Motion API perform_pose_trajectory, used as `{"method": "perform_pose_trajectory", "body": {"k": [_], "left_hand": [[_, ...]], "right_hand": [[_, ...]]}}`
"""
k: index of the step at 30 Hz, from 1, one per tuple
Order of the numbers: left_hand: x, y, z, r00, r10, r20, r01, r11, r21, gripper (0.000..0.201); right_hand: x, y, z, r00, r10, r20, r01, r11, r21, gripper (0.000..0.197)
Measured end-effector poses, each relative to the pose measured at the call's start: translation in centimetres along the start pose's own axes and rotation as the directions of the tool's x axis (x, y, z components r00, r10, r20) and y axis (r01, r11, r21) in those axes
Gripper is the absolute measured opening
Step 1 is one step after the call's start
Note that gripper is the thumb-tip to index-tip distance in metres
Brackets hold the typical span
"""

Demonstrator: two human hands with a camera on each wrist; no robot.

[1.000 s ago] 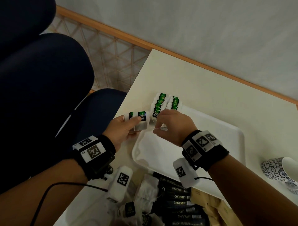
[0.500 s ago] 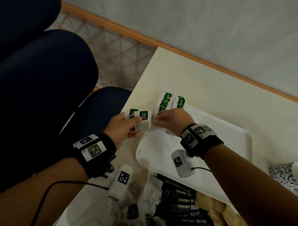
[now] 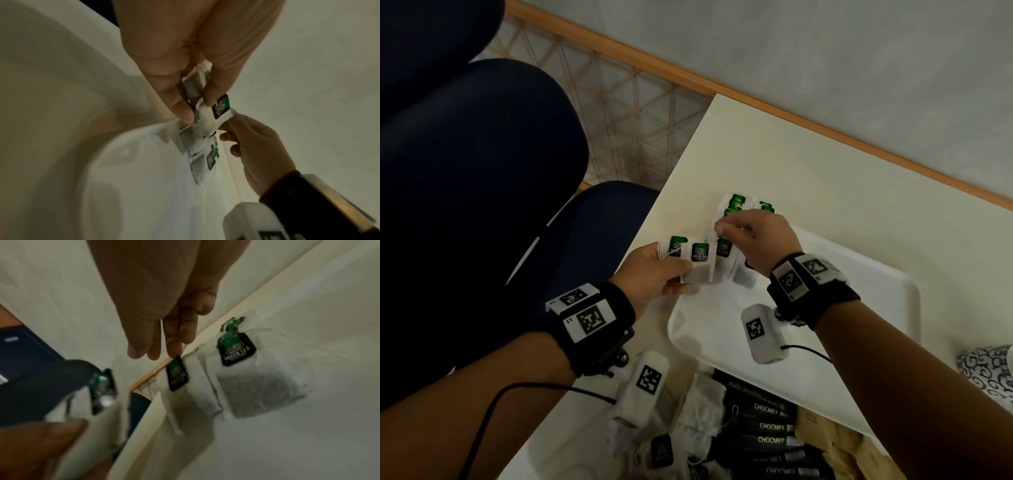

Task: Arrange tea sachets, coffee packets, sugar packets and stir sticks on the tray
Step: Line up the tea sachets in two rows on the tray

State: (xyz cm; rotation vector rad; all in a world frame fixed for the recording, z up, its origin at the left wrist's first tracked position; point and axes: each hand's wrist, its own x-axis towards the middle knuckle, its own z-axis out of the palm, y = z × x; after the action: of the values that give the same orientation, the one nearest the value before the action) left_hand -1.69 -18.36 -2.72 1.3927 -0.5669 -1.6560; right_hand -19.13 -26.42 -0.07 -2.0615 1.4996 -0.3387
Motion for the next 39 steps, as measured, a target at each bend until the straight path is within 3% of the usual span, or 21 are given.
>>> {"method": "perform_pose_trajectory", "body": {"k": [2,4,6,9,14,19,24,29,31,34,39], "left_hand": [[-0.1,-0.1,0.4,1.000,0.000,0.016,0.000,1.000,0.015,0.013],[-0.1,-0.3,0.9,0.999,-0.004,0.038,0.002,0.999,0.051,0.014],[-0.2,-0.6,1.4,0.998,-0.014,0.061,0.008,0.995,0.095,0.016],[-0.3,-0.9,2.1,0.998,-0.017,0.063,0.010,0.993,0.120,0.015],[0.0,-1.0,1.9,1.000,-0.028,-0.002,0.028,0.992,0.124,0.011],[0.1,-0.8,1.3,1.000,0.014,0.009,-0.016,0.960,0.278,0.011],[0.3,-0.5,1.3,0.997,0.019,0.081,-0.044,0.946,0.323,0.020],[0.4,-0.7,1.9,0.993,0.065,0.098,-0.095,0.940,0.329,0.041],[0.4,-0.8,2.3,0.990,0.085,0.112,-0.121,0.918,0.377,0.044],[0.7,-0.9,2.7,0.983,0.130,0.126,-0.175,0.865,0.471,0.044],[1.8,-0.7,2.3,0.982,0.161,0.104,-0.191,0.823,0.535,0.049]], "right_hand": [[-1.2,-0.5,-0.6,1.000,-0.016,-0.020,0.017,0.998,0.054,0.031],[-2.5,-0.8,-0.9,0.999,0.011,0.051,-0.018,0.991,0.130,0.031],[-3.7,-0.4,-0.7,0.992,0.017,0.128,-0.030,0.994,0.104,0.028],[-5.2,1.1,-0.3,0.993,0.000,0.114,-0.010,0.996,0.084,0.016],[-5.8,3.1,0.0,0.982,0.109,0.152,-0.114,0.993,0.024,0.017],[-4.2,4.3,-0.2,0.983,0.174,0.061,-0.173,0.985,-0.016,0.017],[-3.5,4.4,-0.2,0.982,0.188,0.011,-0.187,0.979,-0.079,0.021],[-4.8,3.6,-0.3,0.988,0.014,-0.152,-0.021,0.999,-0.049,0.023],[-5.3,2.4,-0.3,0.999,-0.011,-0.044,0.012,0.999,0.040,0.027],[-5.4,1.2,0.2,0.988,0.041,0.147,-0.053,0.996,0.078,0.022],[-3.9,1.8,1.2,0.990,0.121,0.077,-0.129,0.986,0.101,0.012]]}}
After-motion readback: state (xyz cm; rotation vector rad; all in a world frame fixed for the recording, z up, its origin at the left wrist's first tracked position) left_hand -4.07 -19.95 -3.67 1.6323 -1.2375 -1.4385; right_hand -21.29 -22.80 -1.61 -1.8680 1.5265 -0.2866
